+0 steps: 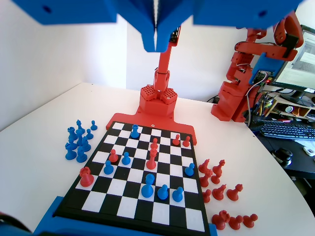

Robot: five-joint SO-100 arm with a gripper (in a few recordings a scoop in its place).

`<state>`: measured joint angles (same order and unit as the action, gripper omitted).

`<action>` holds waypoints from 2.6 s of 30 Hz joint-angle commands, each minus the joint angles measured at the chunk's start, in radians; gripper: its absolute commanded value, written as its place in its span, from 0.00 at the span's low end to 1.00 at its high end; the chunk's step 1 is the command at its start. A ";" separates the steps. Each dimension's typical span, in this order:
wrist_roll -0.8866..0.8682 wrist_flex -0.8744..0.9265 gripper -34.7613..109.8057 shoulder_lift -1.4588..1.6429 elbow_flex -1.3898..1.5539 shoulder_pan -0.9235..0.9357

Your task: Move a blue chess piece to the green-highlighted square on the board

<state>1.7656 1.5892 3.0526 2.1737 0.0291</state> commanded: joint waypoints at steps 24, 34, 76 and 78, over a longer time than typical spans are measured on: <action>0.000 -0.018 0.25 0.003 0.008 0.008; 0.023 -0.026 0.25 -0.003 -0.015 -0.018; 0.940 -0.184 0.30 -0.986 -0.026 0.077; 0.940 -0.261 0.30 -1.005 0.023 0.086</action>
<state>2.6998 1.4174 2.0479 2.1522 0.0905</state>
